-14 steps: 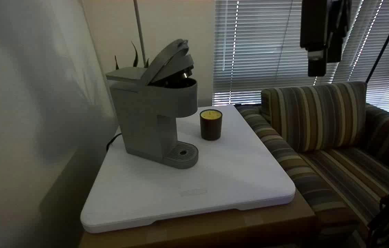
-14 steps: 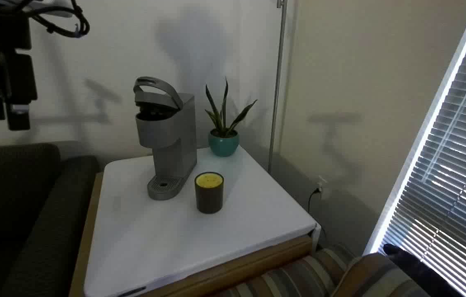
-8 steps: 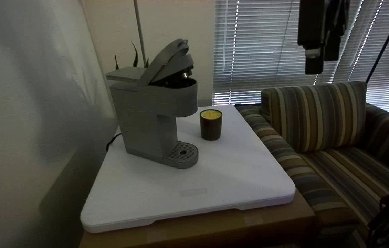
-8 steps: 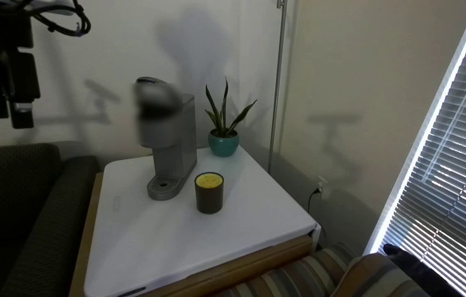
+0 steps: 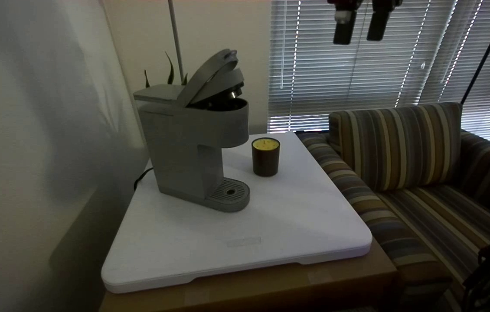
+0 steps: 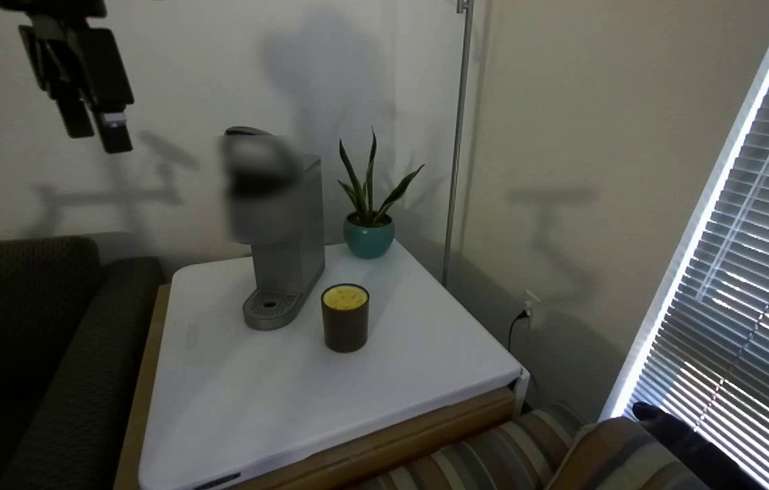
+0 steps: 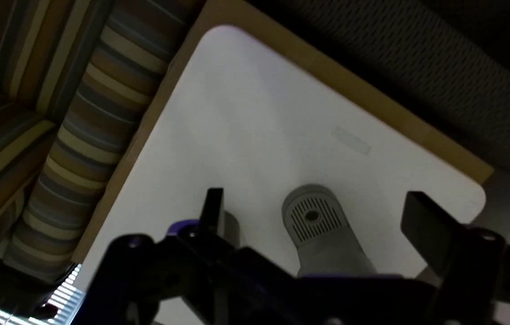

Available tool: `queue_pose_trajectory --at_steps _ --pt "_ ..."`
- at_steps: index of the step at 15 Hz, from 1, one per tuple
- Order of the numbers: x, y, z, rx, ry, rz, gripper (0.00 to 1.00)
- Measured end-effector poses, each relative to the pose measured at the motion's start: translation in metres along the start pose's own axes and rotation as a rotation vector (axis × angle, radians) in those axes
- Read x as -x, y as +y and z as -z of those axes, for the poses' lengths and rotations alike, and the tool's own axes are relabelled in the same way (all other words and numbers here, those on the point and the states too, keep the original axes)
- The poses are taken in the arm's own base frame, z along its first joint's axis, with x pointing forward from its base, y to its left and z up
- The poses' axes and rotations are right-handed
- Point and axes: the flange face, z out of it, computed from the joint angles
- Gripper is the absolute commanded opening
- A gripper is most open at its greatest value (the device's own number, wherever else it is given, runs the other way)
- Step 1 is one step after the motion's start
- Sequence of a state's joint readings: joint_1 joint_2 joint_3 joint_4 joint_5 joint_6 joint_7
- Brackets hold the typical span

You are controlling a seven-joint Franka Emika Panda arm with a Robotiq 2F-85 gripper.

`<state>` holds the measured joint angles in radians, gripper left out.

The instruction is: Close the chamber of the coffee machine

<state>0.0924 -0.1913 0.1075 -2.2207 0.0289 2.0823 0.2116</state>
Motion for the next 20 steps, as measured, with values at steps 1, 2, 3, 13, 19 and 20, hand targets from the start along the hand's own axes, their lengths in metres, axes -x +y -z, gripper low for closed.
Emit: queue_pose_trajectory --at_steps 1,2,3,13,19,20 --pt "-0.006 0.001 0.007 -0.012 0.042 -0.019 1.0" --pt "-0.013 0.001 0.014 -0.03 0.085 -0.045 1.0" --pt "-0.02 0.0 0.02 -0.059 0.132 -0.08 1.0" --pt "-0.035 -0.006 0.025 -0.126 0.22 -0.161 1.0" --pt "-0.059 -0.018 0.03 -0.208 0.417 -0.324 1.0" --pt "-0.066 -0.023 0.025 -0.231 0.444 -0.343 1.0"
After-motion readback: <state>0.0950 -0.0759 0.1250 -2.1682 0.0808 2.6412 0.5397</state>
